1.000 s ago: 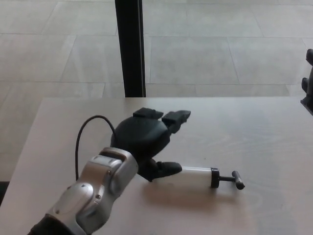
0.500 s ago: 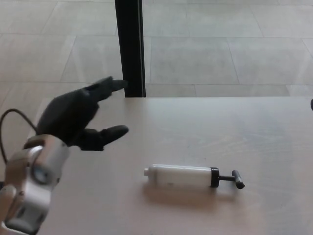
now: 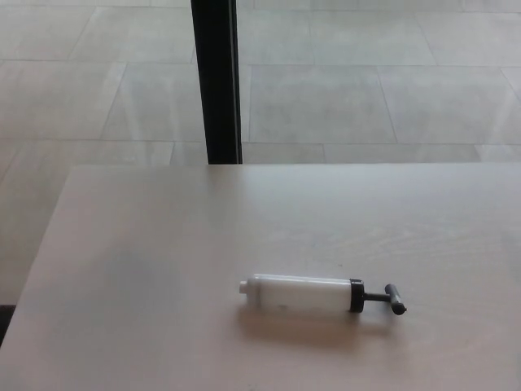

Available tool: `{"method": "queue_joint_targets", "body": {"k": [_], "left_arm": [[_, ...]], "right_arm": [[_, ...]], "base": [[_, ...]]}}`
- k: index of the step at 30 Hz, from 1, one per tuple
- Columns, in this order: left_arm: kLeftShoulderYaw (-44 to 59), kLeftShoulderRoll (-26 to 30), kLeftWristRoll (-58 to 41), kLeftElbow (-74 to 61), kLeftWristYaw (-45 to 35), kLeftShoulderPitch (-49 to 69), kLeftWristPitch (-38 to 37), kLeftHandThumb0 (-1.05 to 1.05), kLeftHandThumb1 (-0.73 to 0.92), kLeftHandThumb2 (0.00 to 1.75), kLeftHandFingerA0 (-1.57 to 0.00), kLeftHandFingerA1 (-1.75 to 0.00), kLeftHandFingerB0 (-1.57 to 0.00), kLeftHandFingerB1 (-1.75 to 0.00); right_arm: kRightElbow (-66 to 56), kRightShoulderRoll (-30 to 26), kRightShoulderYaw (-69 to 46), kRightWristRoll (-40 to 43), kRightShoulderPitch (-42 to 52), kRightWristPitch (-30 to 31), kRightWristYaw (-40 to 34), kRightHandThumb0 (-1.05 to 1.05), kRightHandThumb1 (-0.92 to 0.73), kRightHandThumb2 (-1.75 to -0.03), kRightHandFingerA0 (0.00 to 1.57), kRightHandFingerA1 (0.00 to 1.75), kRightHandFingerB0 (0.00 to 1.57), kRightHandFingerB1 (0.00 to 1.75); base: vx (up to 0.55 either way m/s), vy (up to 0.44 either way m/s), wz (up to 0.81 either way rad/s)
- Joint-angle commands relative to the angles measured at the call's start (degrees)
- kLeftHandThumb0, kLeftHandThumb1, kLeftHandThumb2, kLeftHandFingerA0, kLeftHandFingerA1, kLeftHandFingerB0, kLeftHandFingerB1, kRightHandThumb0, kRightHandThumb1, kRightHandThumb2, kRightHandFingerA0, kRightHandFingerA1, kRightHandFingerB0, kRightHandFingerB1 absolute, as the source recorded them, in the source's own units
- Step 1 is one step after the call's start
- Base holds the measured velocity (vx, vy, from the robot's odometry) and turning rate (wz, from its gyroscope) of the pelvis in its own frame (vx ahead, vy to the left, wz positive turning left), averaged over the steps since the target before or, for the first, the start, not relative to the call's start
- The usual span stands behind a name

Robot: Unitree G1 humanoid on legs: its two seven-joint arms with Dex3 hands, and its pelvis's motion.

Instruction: The robot uses its left hand to lift the air pump kept on the middle of the desk and use the right hand to compress the handle

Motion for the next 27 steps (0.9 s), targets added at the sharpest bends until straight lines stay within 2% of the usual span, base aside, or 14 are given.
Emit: {"method": "queue_joint_targets", "body": {"k": [1,3,4,5,6,13,15,19,20,21,23,25,26,27], "left_arm": [[34.3,3.2,-29.8,23.6,-2.7,17.4,-8.7,-0.50,0.69,0.61,-0.59,-0.56,-0.52,-0.45],[34.8,4.1,-30.1,35.8,-1.1,18.4,-14.2,-0.57,0.66,0.60,-0.64,-0.54,-0.58,-0.45],[35.3,4.1,-30.5,37.6,-1.0,18.4,-14.5,-0.56,0.65,0.60,-0.67,-0.56,-0.62,-0.47],[36.2,4.0,-31.2,40.3,-0.9,18.5,-14.7,-0.57,0.64,0.60,-0.70,-0.59,-0.63,-0.47],[36.4,4.1,-31.3,41.9,-0.9,18.4,-15.0,-0.58,0.65,0.60,-0.68,-0.56,-0.62,-0.47],[35.2,3.9,-27.8,50.3,6.3,18.3,-15.9,-0.62,0.64,0.59,-0.72,-0.57,-0.71,-0.51],[34.5,2.7,-26.9,50.4,7.3,18.8,-15.8,-0.61,0.64,0.59,-0.81,-0.76,-0.79,-0.55],[32.3,2.5,-26.3,52.2,0.6,18.3,-13.6,-0.62,0.67,0.61,-0.69,-0.57,-0.61,-0.45],[32.5,1.6,-27.3,52.2,-1.2,17.7,-11.6,-0.60,0.65,0.60,-0.70,-0.55,-0.57,-0.45],[31.5,0.8,-27.1,52.4,-3.3,17.5,-10.2,-0.62,0.68,0.61,-0.68,-0.52,-0.53,-0.43],[29.6,-0.1,-26.6,53.5,-5.8,16.9,-7.1,-0.66,0.55,0.90,-0.55,-0.61,-0.41,-0.53],[29.0,-0.9,-26.9,53.8,-5.9,16.7,-6.0,-0.65,0.55,0.89,-0.54,-0.60,-0.43,-0.53],[28.8,-1.5,-27.3,53.0,-6.5,17.4,-6.1,-0.63,0.69,0.61,-0.61,-0.52,-0.48,-0.43],[30.0,-1.7,-29.1,52.5,-7.1,17.9,-5.9,-0.64,0.56,0.91,-0.52,-0.62,-0.39,-0.54]], "right_arm": [[17.9,-12.5,-21.5,4.2,11.9,-19.0,0.2,-0.75,-0.92,-0.72,0.38,0.68,0.28,0.34],[22.7,-14.5,-24.2,4.8,13.4,-20.1,-0.8,-0.71,-0.92,-0.69,0.42,0.59,0.30,0.34],[23.6,-14.7,-24.4,4.7,13.6,-20.3,-1.4,-0.67,-0.74,-1.09,0.40,0.63,0.21,0.48],[25.5,-15.2,-24.3,3.6,14.5,-20.9,-3.2,-0.70,-0.76,-1.11,0.44,0.63,0.21,0.48],[26.4,-15.4,-24.1,2.9,15.1,-21.5,-4.0,-0.69,-0.92,-0.74,0.47,0.51,0.29,0.35],[29.5,-10.6,-27.7,6.5,17.8,-24.7,-3.2,-0.76,-0.92,-0.71,0.44,0.58,0.28,0.38],[30.7,-8.2,-27.6,7.1,17.1,-25.1,-4.5,-0.80,-0.92,-0.72,0.44,0.56,0.29,0.36],[33.6,-4.8,-27.1,7.8,16.1,-25.0,-4.9,-0.76,-0.92,-0.72,0.48,0.66,0.28,0.37],[33.0,-3.5,-26.2,7.8,17.0,-24.7,-3.1,-0.75,-0.79,-1.11,0.41,0.64,0.18,0.47],[33.1,-2.8,-25.8,8.0,17.3,-24.2,-2.1,-0.73,-0.77,-1.10,0.42,0.64,0.18,0.47],[33.6,-2.5,-26.6,8.8,17.7,-24.8,-1.7,-0.76,-0.92,-0.69,0.49,0.60,0.23,0.33],[36.8,-3.1,-26.4,8.9,16.7,-26.6,-1.0,-0.75,-0.92,-0.69,0.49,0.59,0.22,0.32],[36.4,-3.1,-26.2,9.0,16.7,-26.0,-0.7,-0.73,-0.73,-1.08,0.44,0.63,0.16,0.46],[38.1,-2.9,-25.9,9.3,16.2,-26.1,-0.4,-0.75,-0.91,-0.67,0.53,0.57,0.24,0.32]], "base": [[0.00,0.000,0.00],[0.00,0.000,0.00],[0.00,0.000,0.00],[0.00,0.000,0.00],[0.00,0.000,0.00],[0.00,0.000,0.00],[0.00,0.000,0.00],[0.00,0.000,0.00],[0.00,0.000,0.00],[0.00,0.000,0.00],[0.00,0.000,0.00],[0.00,0.000,0.00],[0.00,0.000,0.00],[0.00,0.000,0.00]]}}
